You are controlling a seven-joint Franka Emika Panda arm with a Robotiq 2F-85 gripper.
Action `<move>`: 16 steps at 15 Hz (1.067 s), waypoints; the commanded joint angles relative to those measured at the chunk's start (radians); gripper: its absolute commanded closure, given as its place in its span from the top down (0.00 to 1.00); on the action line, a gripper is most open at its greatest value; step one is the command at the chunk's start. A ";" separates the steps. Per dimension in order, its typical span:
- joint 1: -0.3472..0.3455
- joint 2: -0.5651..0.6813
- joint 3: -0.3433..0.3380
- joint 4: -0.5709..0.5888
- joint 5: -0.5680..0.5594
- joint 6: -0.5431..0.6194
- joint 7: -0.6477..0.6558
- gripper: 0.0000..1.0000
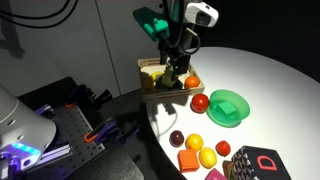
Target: Put the toy plum in the bowl
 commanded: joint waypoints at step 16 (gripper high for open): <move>-0.084 0.177 -0.122 0.006 -0.219 0.141 -0.013 1.00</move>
